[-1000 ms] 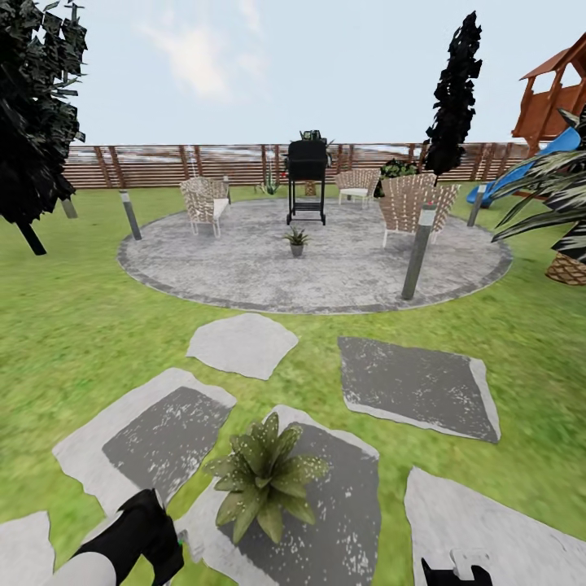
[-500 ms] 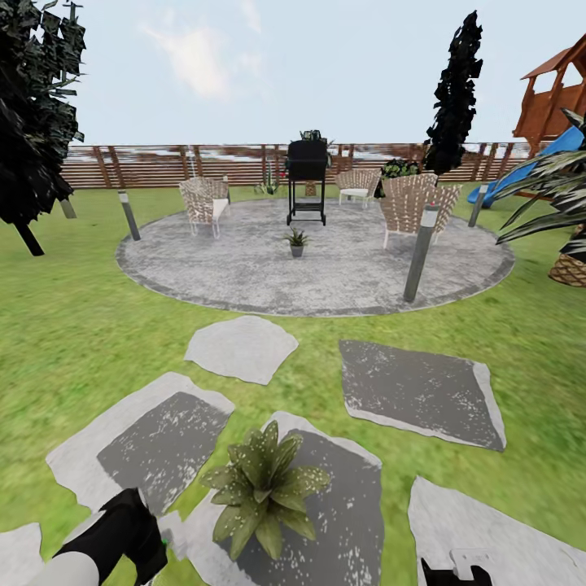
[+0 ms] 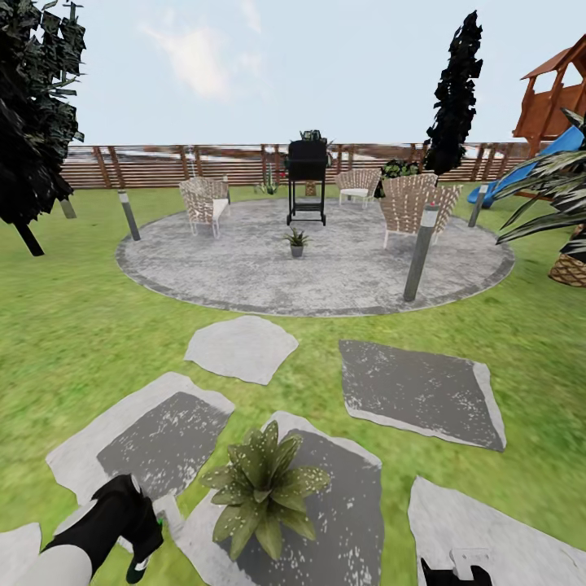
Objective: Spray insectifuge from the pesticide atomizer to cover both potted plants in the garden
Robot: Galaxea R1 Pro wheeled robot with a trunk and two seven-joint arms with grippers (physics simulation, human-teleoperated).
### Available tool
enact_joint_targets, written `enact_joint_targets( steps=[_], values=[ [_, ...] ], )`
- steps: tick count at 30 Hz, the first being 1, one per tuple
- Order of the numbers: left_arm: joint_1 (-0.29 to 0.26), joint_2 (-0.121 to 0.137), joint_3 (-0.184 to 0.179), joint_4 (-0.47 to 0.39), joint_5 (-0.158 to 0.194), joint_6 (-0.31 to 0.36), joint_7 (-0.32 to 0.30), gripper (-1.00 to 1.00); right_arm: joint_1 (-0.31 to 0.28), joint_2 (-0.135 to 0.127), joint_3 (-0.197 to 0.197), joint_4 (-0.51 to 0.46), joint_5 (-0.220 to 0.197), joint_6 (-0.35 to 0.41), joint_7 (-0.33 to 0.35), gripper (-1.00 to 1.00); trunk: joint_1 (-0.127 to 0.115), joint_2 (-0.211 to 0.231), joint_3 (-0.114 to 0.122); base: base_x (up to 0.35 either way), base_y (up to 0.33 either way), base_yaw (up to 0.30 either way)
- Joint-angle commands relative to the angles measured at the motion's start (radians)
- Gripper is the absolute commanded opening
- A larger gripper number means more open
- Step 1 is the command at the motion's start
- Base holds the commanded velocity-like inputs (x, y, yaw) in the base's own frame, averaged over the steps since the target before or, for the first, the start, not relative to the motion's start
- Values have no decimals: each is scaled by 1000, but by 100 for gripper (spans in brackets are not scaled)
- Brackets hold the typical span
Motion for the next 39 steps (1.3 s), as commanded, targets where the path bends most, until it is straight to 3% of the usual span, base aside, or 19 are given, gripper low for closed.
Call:
enact_joint_targets(
  steps=[1,9,25,35,39],
  values=[
    [0,-3,4,-1,-2,8,-6,-100,-1,0,-9,0,2,-3,8,100,0,0,-1,0,0,0],
    [0,-34,2,16,-1,11,5,-100,-1,-3,-10,-1,2,-3,8,100,0,0,-1,0,0,0],
    [0,-34,-3,61,-15,19,7,-100,-1,-3,-10,-1,2,-3,8,100,0,0,-3,35,42,-81],
    [0,-39,-5,59,-17,24,9,-100,-1,-3,-10,-1,2,-3,8,100,0,0,-3,-100,87,-163],
    [-14,-45,-18,44,-25,142,2,-100,-1,-3,-10,-1,2,-3,8,100,0,0,-3,-1,1,-1]
  ],
)
